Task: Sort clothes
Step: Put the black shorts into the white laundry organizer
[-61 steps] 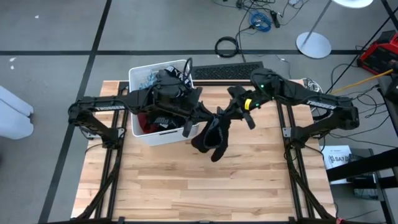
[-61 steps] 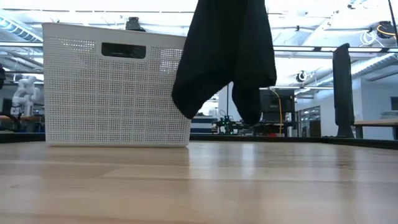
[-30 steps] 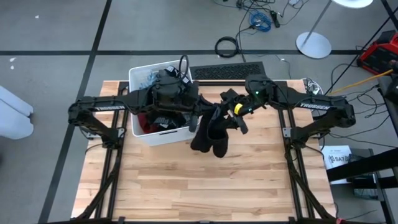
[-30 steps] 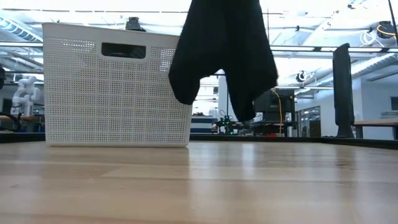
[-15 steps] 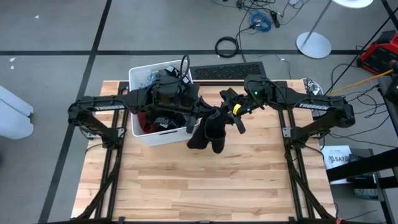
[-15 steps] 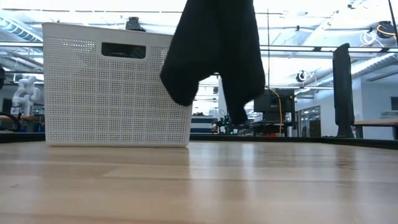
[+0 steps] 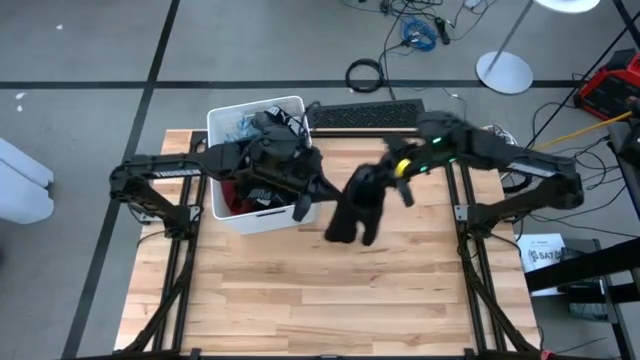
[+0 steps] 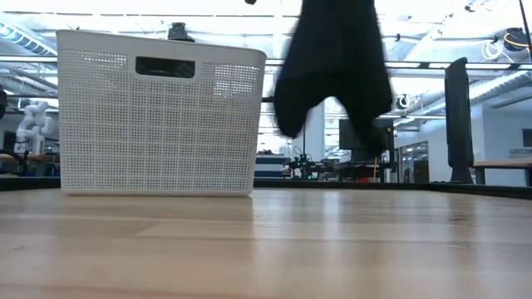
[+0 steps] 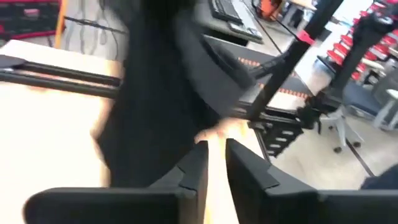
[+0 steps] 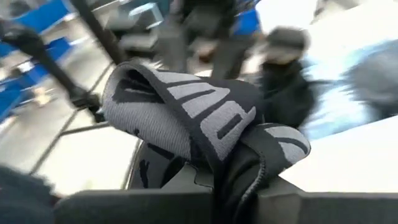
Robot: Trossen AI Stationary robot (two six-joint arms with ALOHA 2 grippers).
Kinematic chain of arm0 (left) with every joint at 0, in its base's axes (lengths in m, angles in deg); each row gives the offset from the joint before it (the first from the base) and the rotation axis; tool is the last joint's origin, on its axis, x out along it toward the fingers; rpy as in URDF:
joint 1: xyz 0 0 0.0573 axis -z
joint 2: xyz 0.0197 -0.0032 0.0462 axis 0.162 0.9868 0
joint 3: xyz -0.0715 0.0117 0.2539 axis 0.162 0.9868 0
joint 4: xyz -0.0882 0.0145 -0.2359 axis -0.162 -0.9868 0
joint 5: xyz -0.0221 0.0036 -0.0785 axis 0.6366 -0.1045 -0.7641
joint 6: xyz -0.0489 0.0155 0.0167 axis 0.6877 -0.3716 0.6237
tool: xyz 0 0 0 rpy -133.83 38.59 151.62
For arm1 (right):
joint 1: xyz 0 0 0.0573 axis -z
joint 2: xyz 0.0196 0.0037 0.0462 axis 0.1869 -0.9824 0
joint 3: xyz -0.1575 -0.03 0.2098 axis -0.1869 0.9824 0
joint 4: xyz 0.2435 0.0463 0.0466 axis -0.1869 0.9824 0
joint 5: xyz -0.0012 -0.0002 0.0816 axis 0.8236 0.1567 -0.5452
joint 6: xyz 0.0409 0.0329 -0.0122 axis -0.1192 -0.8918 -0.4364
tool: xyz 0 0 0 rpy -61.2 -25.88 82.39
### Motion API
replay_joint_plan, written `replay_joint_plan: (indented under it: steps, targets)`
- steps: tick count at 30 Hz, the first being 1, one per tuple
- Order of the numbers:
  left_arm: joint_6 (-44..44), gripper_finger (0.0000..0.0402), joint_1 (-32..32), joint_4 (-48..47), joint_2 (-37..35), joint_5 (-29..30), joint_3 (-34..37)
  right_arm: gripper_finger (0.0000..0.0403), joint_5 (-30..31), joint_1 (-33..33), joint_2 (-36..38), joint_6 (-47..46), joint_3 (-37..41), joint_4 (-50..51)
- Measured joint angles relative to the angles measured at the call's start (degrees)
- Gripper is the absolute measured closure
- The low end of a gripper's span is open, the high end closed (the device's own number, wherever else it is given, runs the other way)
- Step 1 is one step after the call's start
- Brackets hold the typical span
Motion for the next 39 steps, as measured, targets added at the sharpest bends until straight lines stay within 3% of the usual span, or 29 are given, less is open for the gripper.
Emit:
replay_joint_plan:
  steps: [5,12,18,21,25,30,33,39]
  targets:
    - [1.16,0.0310,-0.26,0.35,0.01,-0.81,0.00,0.0398,2.48,4.77,4.42,2.88,-0.03,3.74]
    - [1.03,0.0307,-2.75,3.16,-2.29,-0.12,0.00,0.0399,3.63,12.07,6.74,9.14,-0.06,8.42]
    - [-1.81,0.0307,-5.14,3.18,-7.73,11.09,-0.07,0.0399,3.32,7.86,7.21,6.29,4.05,13.83]
    - [-2.30,0.0307,-5.76,2.98,-9.58,15.53,-0.13,0.0399,2.67,3.19,7.90,-0.04,12.93,5.52]
    - [-2.02,0.0307,-6.23,0.43,-10.86,16.79,-0.14,0.0399,-3.81,-4.51,8.56,-17.05,27.34,-17.14]
    - [-1.82,0.0307,-5.03,-3.75,-11.32,16.58,-0.14,0.0399,1.21,-13.68,8.55,-29.89,35.78,-39.35]
    - [-1.85,0.0307,-4.64,-4.78,-11.12,17.14,-0.11,0.0399,6.54,-14.22,8.65,-28.65,35.83,-40.11]
    - [-2.25,0.0307,-4.68,-3.84,-10.75,17.33,-0.07,0.0399,6.66,-5.57,9.19,-20.43,35.88,-35.92]
